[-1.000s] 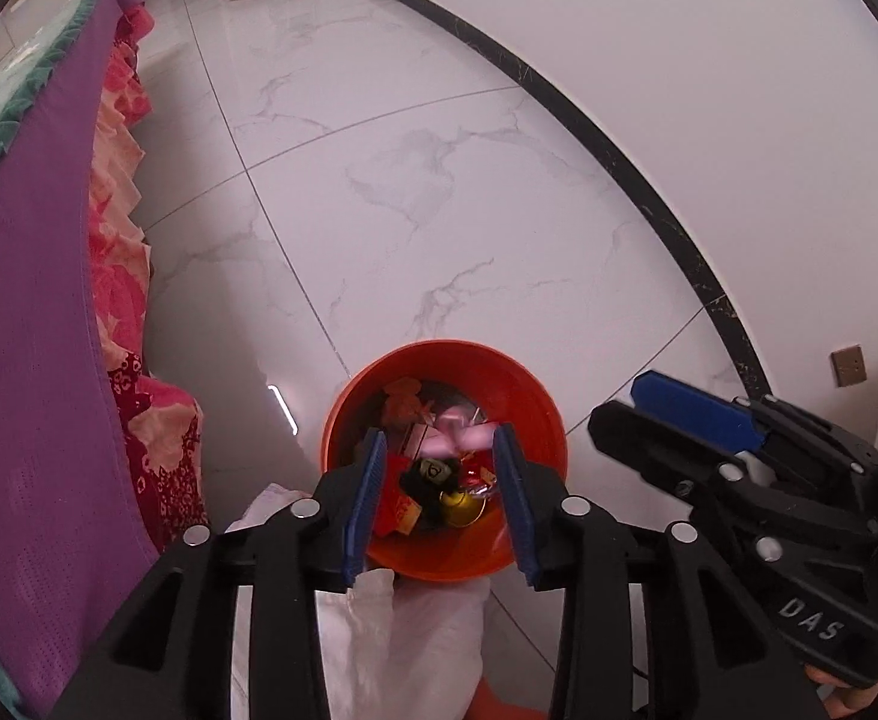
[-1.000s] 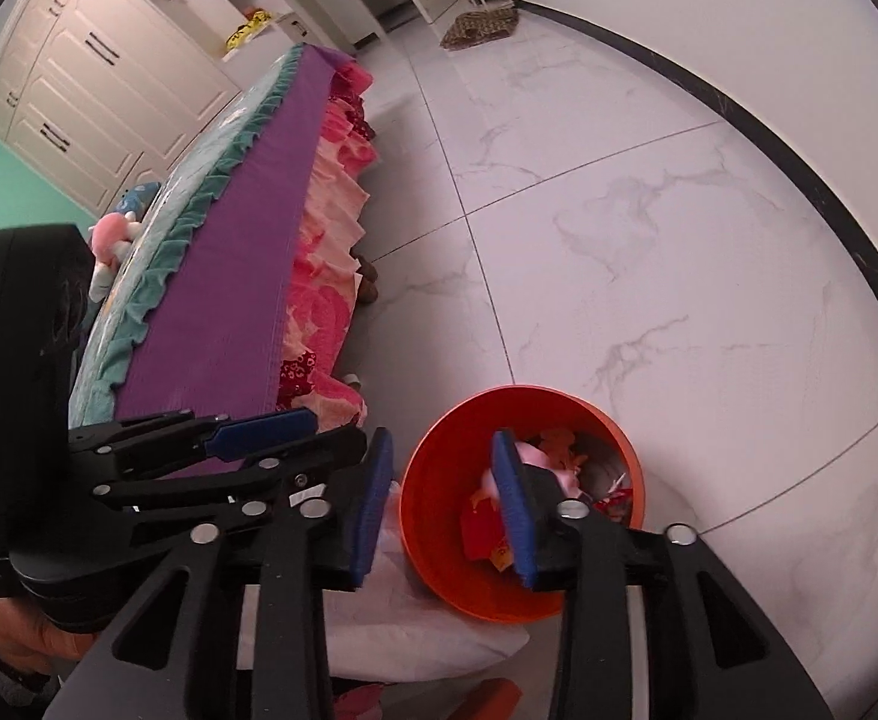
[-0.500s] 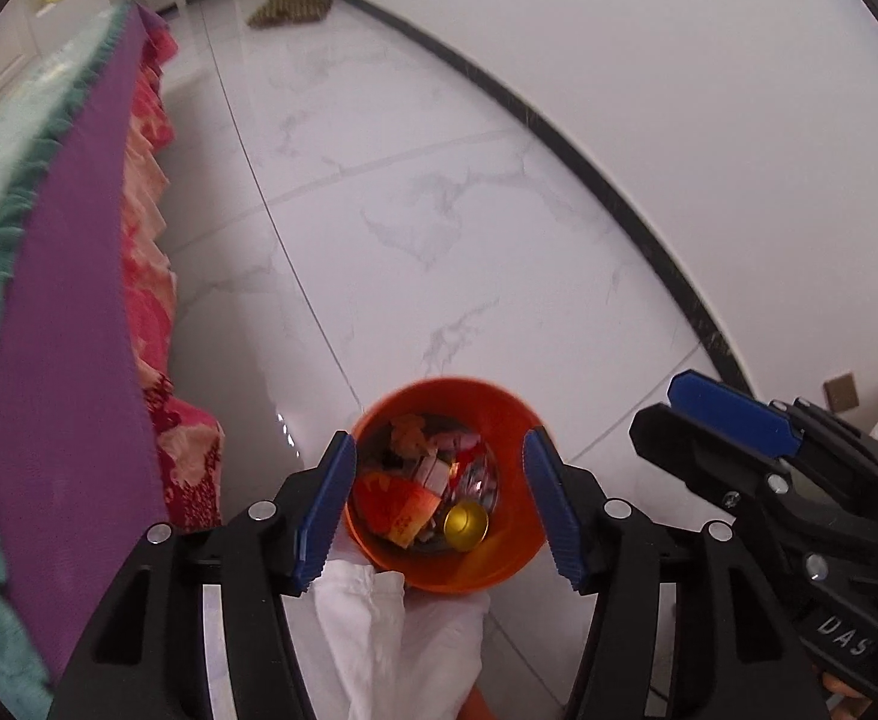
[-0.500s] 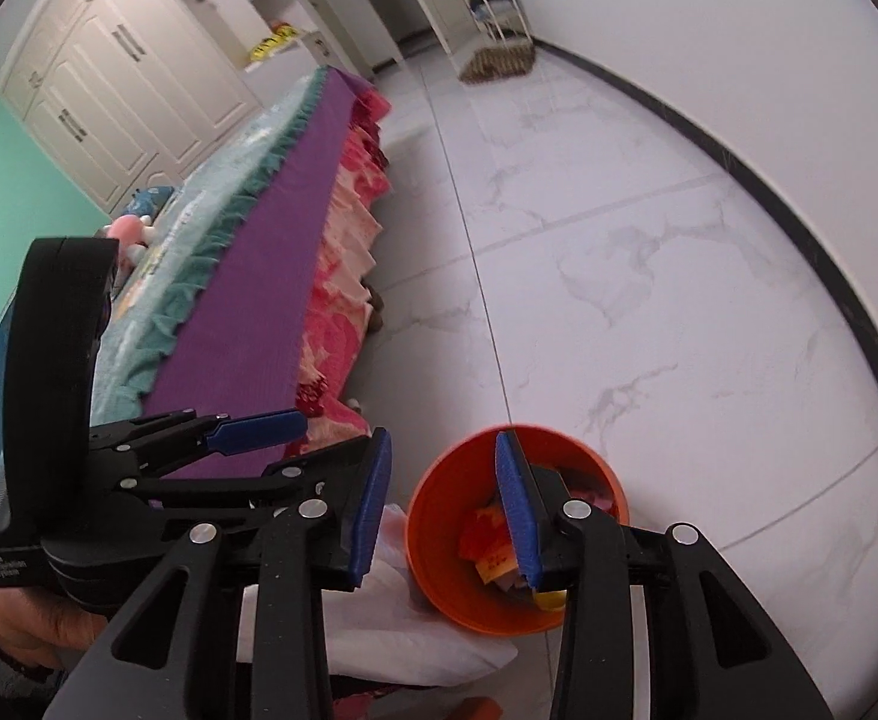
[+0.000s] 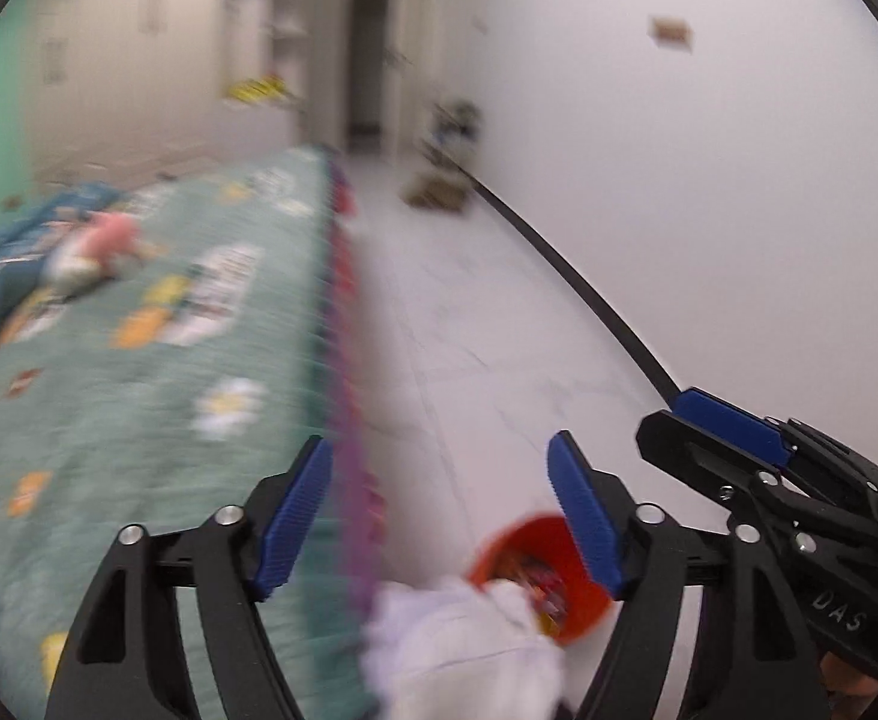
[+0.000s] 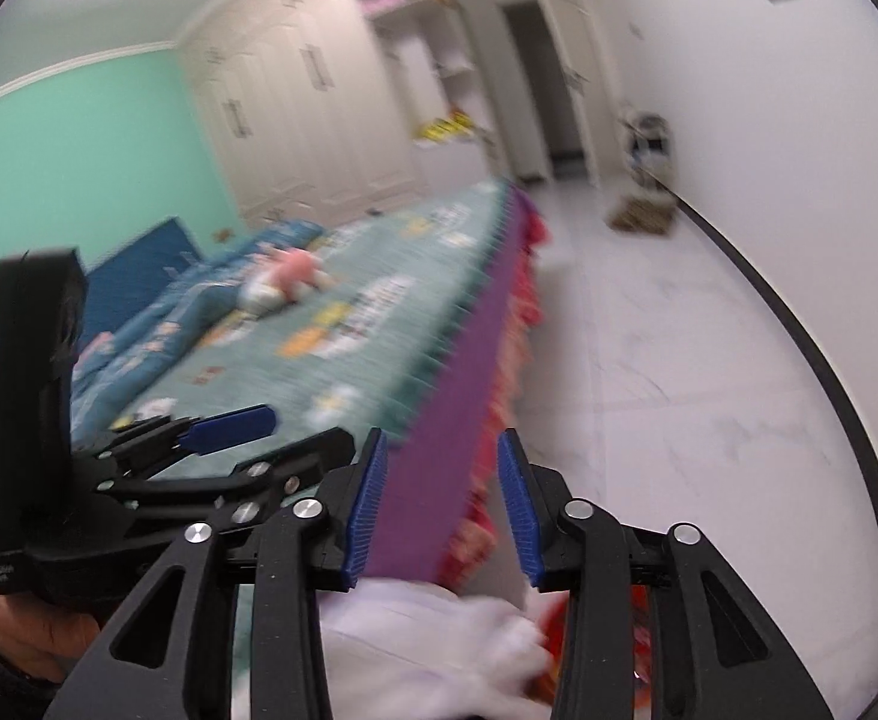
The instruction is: Collect trash
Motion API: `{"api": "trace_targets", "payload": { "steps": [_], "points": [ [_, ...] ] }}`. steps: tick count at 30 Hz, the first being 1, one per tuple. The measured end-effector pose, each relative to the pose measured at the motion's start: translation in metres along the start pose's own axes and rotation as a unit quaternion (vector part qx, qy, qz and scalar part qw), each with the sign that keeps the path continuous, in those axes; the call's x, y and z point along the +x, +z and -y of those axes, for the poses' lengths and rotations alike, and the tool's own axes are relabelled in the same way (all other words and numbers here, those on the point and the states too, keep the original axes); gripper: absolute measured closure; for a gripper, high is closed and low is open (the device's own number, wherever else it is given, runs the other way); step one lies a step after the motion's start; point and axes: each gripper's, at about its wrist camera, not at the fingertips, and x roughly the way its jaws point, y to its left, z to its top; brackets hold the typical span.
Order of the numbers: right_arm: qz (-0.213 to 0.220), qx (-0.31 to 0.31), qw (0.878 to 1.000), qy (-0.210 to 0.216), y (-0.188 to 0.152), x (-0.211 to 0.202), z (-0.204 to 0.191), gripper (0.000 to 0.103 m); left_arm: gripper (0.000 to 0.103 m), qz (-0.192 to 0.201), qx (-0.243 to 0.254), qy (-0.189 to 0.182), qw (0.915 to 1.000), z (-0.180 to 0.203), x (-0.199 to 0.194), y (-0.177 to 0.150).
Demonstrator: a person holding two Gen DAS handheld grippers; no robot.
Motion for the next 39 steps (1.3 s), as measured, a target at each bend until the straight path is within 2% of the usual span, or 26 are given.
{"api": "trace_targets", "payload": {
  "steps": [2, 3, 5, 6, 9, 12, 14, 17, 19, 21, 25, 29, 33, 39],
  "points": [
    [0.013, -0.028, 0.999, 0.023, 0.007, -0.001, -0.034, 0.057, 0.027, 0.023, -0.011, 0.03, 0.9992, -0.019, -0.027, -0.003],
    [0.02, -0.044, 0.998, 0.037, 0.011, -0.001, -0.053, 0.055, 0.027, 0.037, -0.02, 0.061, 0.9972, -0.035, -0.047, -0.007],
    [0.031, -0.064, 0.995, 0.063, 0.016, -0.003, -0.085, 0.05, 0.024, 0.053, -0.038, 0.095, 0.9933, -0.054, -0.072, -0.011],
    [0.039, -0.076, 0.993, 0.076, 0.017, -0.003, -0.105, 0.045, 0.02, 0.067, -0.052, 0.123, 0.9888, -0.068, -0.092, -0.017],
    [0.054, -0.11, 0.987, 0.108, 0.019, -0.004, -0.153, 0.042, 0.019, 0.094, -0.08, 0.181, 0.9756, -0.094, -0.129, -0.028],
    [0.054, -0.122, 0.98, 0.145, 0.02, -0.003, -0.188, 0.039, 0.019, 0.107, -0.108, 0.225, 0.9624, -0.118, -0.159, -0.037],
    [0.051, -0.127, 0.977, 0.163, 0.02, -0.003, -0.208, 0.037, 0.014, 0.111, -0.118, 0.252, 0.9541, -0.131, -0.173, -0.043],
    [0.049, -0.143, 0.97, 0.189, 0.019, -0.006, -0.239, 0.036, 0.014, 0.118, -0.135, 0.281, 0.9429, -0.147, -0.191, -0.051],
    [0.047, -0.155, 0.966, 0.203, 0.018, -0.009, -0.257, 0.035, 0.014, 0.118, -0.145, 0.291, 0.9382, -0.155, -0.205, -0.057],
    [0.051, -0.165, 0.961, 0.218, 0.017, -0.013, -0.273, 0.035, 0.005, 0.125, -0.159, 0.301, 0.932, -0.163, -0.218, -0.063],
    [0.065, -0.178, 0.956, 0.224, 0.01, -0.023, -0.298, 0.028, 0.005, 0.137, -0.173, 0.314, 0.9236, -0.168, -0.231, -0.069],
    [0.068, -0.182, 0.954, 0.229, 0.005, -0.028, -0.312, 0.028, 0.005, 0.158, -0.182, 0.317, 0.9173, -0.172, -0.238, -0.075],
    [0.066, -0.188, 0.953, 0.229, 0.003, -0.031, -0.317, 0.028, 0.005, 0.165, -0.183, 0.3, 0.9214, -0.172, -0.243, -0.077],
    [0.064, -0.187, 0.953, 0.231, 0.004, -0.031, -0.314, 0.028, 0.005, 0.181, -0.162, 0.333, 0.9111, -0.168, -0.252, -0.08]
  ]
}}
